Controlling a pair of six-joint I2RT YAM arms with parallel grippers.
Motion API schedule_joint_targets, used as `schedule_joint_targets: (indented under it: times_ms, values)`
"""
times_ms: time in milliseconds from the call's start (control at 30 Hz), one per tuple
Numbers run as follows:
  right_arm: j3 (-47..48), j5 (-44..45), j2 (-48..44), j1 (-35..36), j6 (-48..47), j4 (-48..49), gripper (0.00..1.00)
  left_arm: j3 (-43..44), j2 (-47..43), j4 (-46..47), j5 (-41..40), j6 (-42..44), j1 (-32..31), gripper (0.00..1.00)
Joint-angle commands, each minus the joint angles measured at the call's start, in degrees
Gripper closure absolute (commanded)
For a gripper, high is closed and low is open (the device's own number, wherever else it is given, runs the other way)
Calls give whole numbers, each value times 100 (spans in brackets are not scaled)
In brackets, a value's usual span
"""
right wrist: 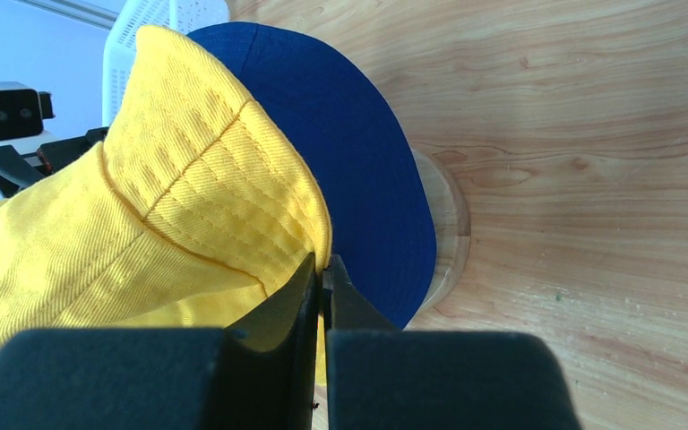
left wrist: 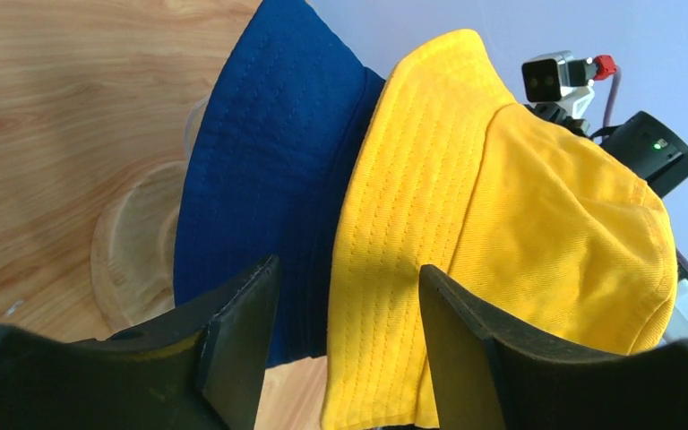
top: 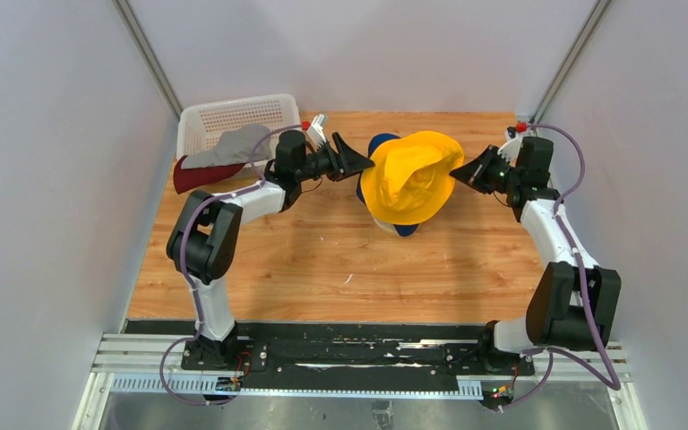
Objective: Stack the hats
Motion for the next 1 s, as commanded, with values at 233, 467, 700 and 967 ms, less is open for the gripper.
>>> schedule_joint_targets:
  times_ms: [233,467,700,967]
  values:
    - [243,2,174,87,25,206,99,-205,691,2765,498,-1663,1,77]
    - [294,-15,268,89,24,260,99,-232,997,4047,469,-2548,50,100]
    - [406,40,342,109,-33,268,99,-547,719,3362,21,-2142,260,100]
    - [651,288,546,300,-285,108,99,-246,443,1464,-383,-961,287,100]
